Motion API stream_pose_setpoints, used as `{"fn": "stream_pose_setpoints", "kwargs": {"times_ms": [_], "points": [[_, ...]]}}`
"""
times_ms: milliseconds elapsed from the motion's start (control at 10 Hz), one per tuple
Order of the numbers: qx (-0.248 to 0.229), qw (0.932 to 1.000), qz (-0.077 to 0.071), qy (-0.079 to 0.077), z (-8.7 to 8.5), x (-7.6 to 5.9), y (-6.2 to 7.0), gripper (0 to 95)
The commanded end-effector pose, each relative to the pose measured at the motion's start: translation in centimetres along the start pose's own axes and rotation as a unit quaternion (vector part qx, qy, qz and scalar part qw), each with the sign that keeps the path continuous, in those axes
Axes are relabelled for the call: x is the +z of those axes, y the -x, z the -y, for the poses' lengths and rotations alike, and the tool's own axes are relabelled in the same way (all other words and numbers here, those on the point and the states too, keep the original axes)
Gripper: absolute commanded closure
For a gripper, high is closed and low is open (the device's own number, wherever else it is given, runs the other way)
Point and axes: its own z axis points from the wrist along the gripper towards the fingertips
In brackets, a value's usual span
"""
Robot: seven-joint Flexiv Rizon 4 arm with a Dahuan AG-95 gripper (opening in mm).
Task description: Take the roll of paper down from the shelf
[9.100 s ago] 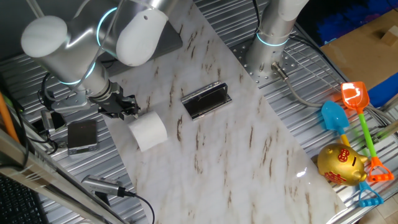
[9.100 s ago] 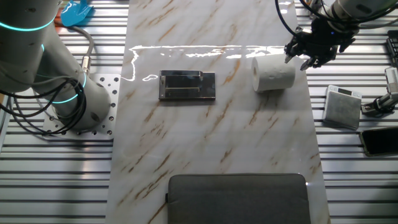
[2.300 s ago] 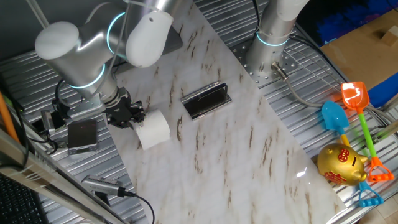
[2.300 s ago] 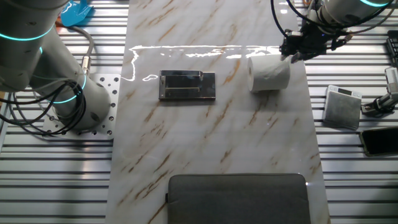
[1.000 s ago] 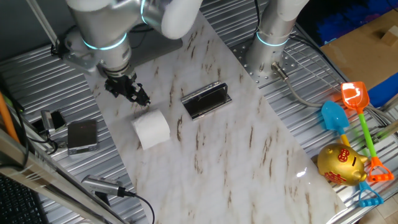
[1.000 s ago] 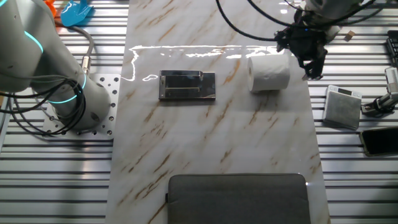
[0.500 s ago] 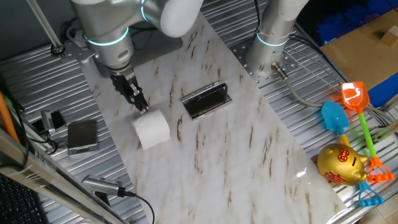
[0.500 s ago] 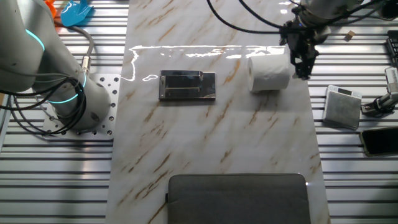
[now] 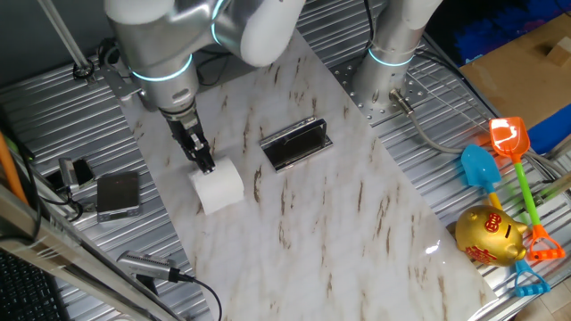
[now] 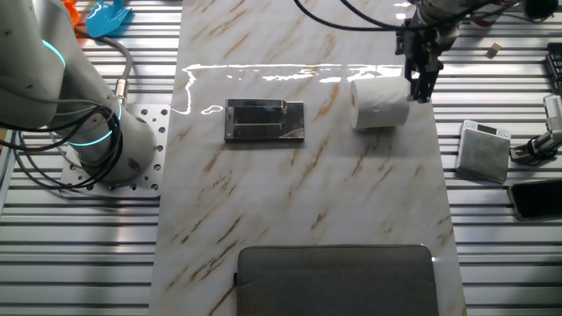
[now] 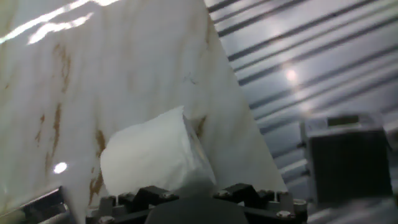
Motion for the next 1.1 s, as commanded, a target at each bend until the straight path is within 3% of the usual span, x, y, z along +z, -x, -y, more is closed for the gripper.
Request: {"fn": "stream_pose_setpoints", "kwargs": {"times_ms": [100, 500, 800, 1100], "points": [[-0.065, 0.9977, -0.006, -0.02, 0.0, 0.05, 0.03, 0.0], [-0.038, 0.9992, -0.005, -0.008, 0.0, 0.05, 0.03, 0.0], [-0.006, 0.9992, -0.039, -0.007, 0.0, 0.05, 0.03, 0.0], [0.006, 0.9991, -0.041, 0.011, 0.0, 0.05, 0.03, 0.0]]}}
